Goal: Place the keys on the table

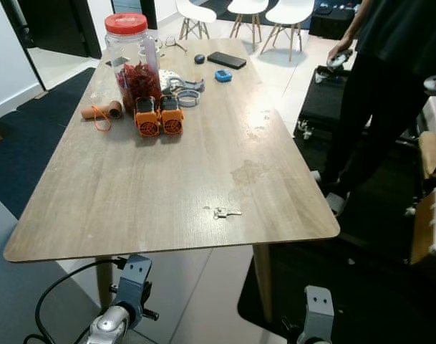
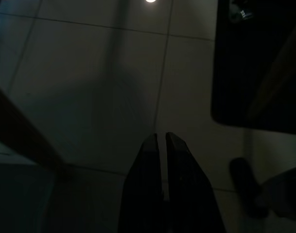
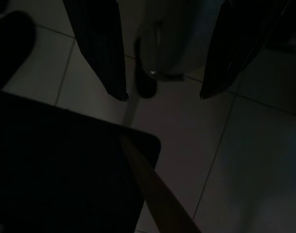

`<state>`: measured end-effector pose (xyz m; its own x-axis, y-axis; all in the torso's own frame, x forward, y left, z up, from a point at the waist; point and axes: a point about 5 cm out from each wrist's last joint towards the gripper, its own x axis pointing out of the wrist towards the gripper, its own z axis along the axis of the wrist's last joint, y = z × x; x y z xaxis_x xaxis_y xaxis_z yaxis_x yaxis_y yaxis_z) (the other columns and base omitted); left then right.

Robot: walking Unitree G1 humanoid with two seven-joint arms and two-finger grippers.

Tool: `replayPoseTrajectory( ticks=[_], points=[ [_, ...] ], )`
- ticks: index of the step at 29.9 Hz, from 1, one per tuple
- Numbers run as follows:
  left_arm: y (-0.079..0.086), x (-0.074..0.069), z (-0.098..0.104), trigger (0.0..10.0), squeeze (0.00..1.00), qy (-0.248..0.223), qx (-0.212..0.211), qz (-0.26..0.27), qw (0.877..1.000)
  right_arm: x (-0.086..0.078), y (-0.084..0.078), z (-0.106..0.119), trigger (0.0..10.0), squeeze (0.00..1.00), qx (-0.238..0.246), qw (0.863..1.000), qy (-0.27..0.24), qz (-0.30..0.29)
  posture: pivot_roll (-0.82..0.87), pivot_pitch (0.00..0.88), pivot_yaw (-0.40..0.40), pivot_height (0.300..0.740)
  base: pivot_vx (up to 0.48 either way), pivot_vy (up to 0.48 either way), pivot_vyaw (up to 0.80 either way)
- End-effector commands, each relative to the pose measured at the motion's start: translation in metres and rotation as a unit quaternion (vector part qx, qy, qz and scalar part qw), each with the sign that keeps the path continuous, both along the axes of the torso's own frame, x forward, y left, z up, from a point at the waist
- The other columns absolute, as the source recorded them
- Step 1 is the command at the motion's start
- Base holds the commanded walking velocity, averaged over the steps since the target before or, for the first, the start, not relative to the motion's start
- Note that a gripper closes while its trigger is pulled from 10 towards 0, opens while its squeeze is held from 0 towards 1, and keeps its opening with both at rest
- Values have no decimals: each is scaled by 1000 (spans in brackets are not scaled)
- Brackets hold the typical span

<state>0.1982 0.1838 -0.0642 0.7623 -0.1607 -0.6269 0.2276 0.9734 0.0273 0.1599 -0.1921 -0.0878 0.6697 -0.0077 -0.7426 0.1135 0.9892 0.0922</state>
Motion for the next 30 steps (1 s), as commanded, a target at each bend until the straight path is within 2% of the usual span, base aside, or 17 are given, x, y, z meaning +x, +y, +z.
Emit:
replayPoseTrajectory(
  ticks=[1,6,13,22,30],
  points=[
    [-1,-3,-1,10000,0,-4,-7,17,1000,2,-2,1,10000,0,-4,1000,3,14,129,16,-108,740,0,0,0],
    [-1,-5,-2,10000,0,-7,-10,33,999,10,-1,4,10000,0,-9,999,0,37,137,14,-141,740,0,0,0],
    [-2,-6,-2,10000,0,-7,-10,35,999,14,-1,6,10000,0,-11,999,-3,45,125,5,-138,740,0,0,0],
    [-5,-4,-2,10000,0,-10,-7,30,999,11,-7,5,10000,0,-23,999,-5,37,91,0,-113,740,0,0,0],
    [-15,4,0,10000,0,-9,-9,16,1000,9,-13,6,10000,0,-31,999,-8,27,72,0,-91,740,0,0,0]
  ],
)
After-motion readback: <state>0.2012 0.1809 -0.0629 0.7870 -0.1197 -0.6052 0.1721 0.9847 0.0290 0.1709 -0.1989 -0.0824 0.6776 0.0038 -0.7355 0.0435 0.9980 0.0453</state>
